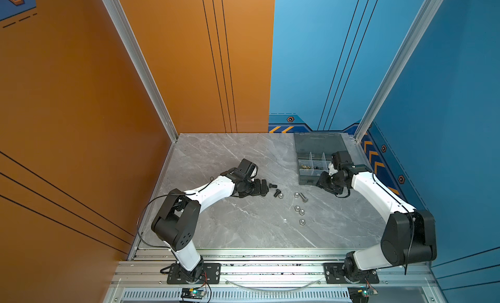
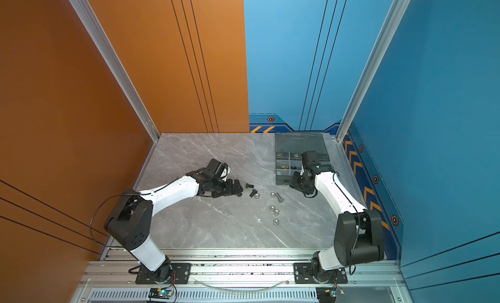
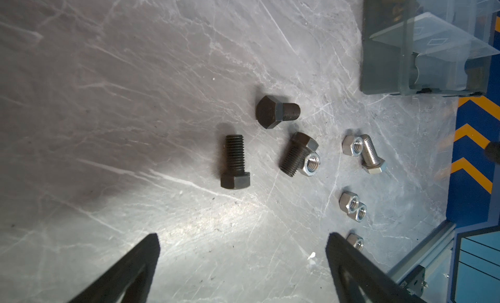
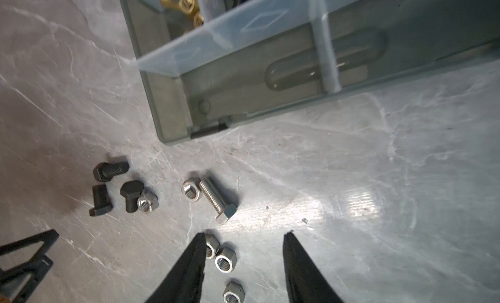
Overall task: Sort the screws and nuts into containers
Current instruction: Pick up the screw at the center of the table.
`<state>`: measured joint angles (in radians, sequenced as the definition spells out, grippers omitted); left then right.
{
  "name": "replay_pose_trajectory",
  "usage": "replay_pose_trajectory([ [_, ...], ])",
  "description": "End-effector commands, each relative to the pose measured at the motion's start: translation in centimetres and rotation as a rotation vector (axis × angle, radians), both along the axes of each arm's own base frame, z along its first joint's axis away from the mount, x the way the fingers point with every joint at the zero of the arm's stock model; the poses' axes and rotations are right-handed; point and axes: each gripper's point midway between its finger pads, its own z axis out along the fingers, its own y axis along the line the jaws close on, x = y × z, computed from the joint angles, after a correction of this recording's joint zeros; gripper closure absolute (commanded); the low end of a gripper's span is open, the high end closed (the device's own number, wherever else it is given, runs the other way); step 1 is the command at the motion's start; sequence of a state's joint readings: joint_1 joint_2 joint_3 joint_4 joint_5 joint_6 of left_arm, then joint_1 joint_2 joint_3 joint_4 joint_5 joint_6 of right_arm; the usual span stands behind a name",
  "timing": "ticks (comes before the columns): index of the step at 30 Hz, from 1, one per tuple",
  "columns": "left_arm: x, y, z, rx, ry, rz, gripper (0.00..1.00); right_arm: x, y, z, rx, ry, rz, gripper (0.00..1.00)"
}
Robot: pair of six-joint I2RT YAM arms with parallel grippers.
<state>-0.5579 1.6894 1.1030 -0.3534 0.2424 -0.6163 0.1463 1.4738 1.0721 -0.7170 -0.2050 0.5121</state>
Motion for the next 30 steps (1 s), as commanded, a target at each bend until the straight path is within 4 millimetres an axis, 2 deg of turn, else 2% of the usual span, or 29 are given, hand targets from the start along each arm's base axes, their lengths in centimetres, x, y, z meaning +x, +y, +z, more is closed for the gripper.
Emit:
replay_pose_trajectory([
  [1,-0.3,-0.3,-0.6,0.028,0.016,-0.029,0.02,-1.1,0.8,-0.9,-0.029,0.021,0.004,0.51],
  [9,-0.6,-0.2,-1.2,0.059,0.019,-0.030,0.02,-2.0,2.5,-2.4,-0.006,0.046,0.022,0.50],
  [24,-0.7,-0.2,-1.8,0.113,0.026,-0.038,0.00,-2.4,2.4,-3.0,-0.025,0.061,0.023,0.50],
  [30,-0.8,-0.2,-2.5,0.157,0.035,-0.043,0.03,-2.4,2.4,-3.0,-0.026,0.059,0.026,0.50],
])
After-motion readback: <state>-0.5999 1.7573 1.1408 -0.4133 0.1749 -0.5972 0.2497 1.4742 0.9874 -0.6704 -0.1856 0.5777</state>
